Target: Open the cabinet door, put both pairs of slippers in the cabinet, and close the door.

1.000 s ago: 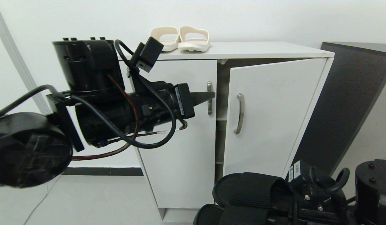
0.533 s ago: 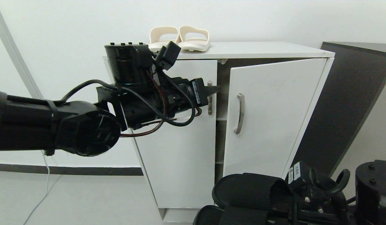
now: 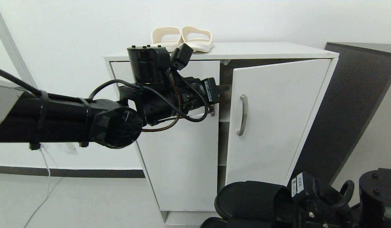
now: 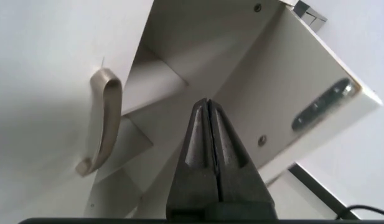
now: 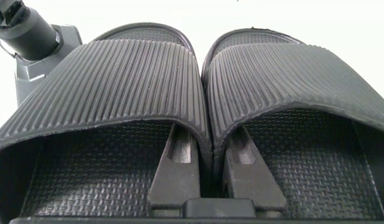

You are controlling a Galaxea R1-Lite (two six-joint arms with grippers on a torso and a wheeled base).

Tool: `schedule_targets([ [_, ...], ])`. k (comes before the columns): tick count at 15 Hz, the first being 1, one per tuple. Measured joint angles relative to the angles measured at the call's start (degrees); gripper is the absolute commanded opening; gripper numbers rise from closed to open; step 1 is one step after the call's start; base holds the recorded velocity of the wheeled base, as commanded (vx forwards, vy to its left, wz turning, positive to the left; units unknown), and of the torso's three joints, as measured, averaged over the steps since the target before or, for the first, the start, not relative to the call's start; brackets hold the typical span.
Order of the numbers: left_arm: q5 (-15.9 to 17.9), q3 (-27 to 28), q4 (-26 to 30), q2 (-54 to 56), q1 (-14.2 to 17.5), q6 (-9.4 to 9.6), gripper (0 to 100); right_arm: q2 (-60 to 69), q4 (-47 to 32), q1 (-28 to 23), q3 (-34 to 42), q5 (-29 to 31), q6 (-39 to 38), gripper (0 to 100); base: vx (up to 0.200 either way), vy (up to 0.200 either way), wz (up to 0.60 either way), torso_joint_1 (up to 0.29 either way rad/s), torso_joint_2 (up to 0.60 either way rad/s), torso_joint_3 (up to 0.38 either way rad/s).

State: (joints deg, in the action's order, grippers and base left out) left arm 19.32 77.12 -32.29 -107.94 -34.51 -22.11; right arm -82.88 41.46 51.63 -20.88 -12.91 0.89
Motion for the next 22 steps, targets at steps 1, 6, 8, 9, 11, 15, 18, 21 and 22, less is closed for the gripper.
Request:
schedule_targets([
  [1, 0.0, 0.7, -0.1, -0.5, -0.2, 0.00, 0, 0.0, 0.0, 0.4, 0.2, 0.0, 0.0, 0, 0.000, 0.000, 0.00, 0.000, 0.00, 0.000],
  [6, -0.2, 2.5, -0.3, -2.3, -0.7, -0.02, 0, -0.1, 0.0, 1.3, 0.8, 0.0, 0.0, 0, -0.120, 0.000, 0.00, 0.000, 0.00, 0.000],
  [8, -0.3, 2.6, -0.3, -2.8, -1.1, 0.00, 0, -0.1, 0.0, 2.1, 1.1, 0.0, 0.0, 0, -0.200, 0.000, 0.00, 0.000, 0.00, 0.005],
  [9, -0.3, 2.7, -0.5, -2.9, -1.6, 0.04, 0, -0.1, 0.0, 2.4, 1.2, 0.0, 0.0, 0, -0.200, 0.000, 0.00, 0.002, 0.00, 0.002],
  [11, -0.3, 2.2, -0.4, -2.9, -3.5, 0.35, 0, -0.1, 0.0, 3.1, 1.5, 0.0, 0.0, 0, -0.200, 0.000, 0.00, 0.000, 0.00, 0.005],
  [15, -0.4, -0.1, -5.6, -2.3, -10.3, 1.05, 0, 0.4, 0.2, 5.1, 2.3, 0.0, 0.0, 0, -0.100, 0.000, 0.00, 0.001, 0.00, -0.001],
  [18, -0.5, -2.2, -9.3, -2.0, -9.0, 0.96, 0, 0.7, 0.3, 5.4, 2.4, 0.0, 0.0, 0, 0.000, 0.000, 0.00, 0.000, 0.00, 0.000],
  [21, -3.2, -4.0, -10.5, -0.9, -6.5, 1.04, 0, -0.2, 0.2, 3.9, 0.7, 2.5, -0.6, 0, 0.000, 0.000, 0.00, 0.000, 0.00, 0.000],
  [22, -4.5, -4.8, -10.2, 0.3, -5.5, 1.07, 0, -1.3, 0.2, 2.5, -0.8, 5.8, -1.3, 0, 0.000, 0.000, 0.00, 0.000, 0.00, 0.000],
])
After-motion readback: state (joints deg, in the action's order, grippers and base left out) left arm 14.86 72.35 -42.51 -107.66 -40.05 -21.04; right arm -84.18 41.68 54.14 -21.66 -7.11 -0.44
